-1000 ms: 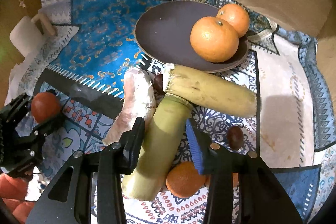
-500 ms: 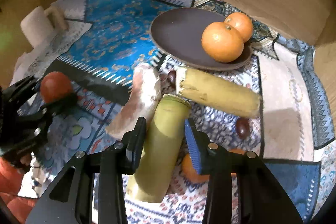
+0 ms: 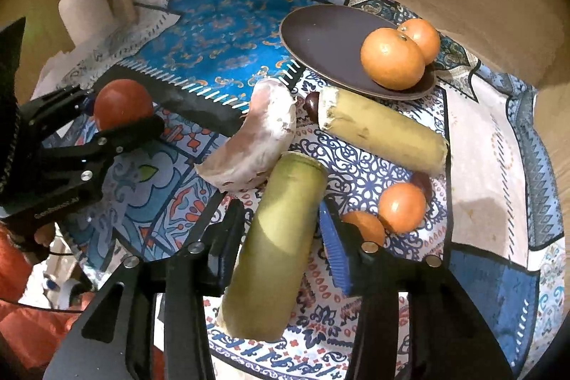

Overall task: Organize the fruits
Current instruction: 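Lift the green cylinder upright with the right tool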

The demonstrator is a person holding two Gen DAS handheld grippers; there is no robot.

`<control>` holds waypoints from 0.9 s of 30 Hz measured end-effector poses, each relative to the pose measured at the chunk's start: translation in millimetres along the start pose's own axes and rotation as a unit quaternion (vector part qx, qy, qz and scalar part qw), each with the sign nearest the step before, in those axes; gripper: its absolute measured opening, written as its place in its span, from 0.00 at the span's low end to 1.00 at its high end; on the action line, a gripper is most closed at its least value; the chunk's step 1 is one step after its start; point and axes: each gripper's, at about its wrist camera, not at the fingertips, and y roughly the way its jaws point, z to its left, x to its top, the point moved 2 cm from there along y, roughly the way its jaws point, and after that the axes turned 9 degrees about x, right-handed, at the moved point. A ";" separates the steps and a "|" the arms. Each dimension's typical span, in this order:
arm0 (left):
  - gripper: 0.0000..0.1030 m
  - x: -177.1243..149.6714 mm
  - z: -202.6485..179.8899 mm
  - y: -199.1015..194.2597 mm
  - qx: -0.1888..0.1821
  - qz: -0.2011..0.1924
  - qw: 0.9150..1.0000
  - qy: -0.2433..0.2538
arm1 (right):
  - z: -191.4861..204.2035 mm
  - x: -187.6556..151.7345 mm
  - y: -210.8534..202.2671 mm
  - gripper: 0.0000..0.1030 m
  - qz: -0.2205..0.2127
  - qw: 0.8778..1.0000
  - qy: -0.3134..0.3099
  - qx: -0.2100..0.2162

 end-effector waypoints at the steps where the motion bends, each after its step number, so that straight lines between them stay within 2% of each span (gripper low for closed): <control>1: 0.48 -0.4 0.3 -0.2 0.000 0.000 1.000 -0.001 | -0.1 0.4 1.1 0.41 0.001 1.000 -0.005 -0.004; 4: 0.48 -1.6 1.7 -0.6 0.000 0.001 1.000 -0.004 | 1.3 4.0 4.8 0.37 0.000 1.000 -0.016 -0.019; 9: 0.47 -0.4 4.3 -3.2 0.006 -0.002 1.000 -0.004 | -5.6 6.2 1.1 0.34 -0.011 1.000 0.004 -0.007; 15: 0.48 9.9 8.6 -6.7 0.015 -0.010 1.000 -0.004 | -11.6 14.7 -25.0 0.33 -0.071 0.997 0.021 -0.006; 22: 0.48 26.8 9.2 -7.4 0.020 -0.017 1.000 -0.010 | -17.9 27.4 -43.2 0.31 -0.117 0.993 0.031 0.017; 27: 0.48 39.7 8.1 -7.5 0.027 -0.024 0.999 -0.014 | -19.6 35.8 -45.3 0.31 -0.134 0.991 0.021 0.016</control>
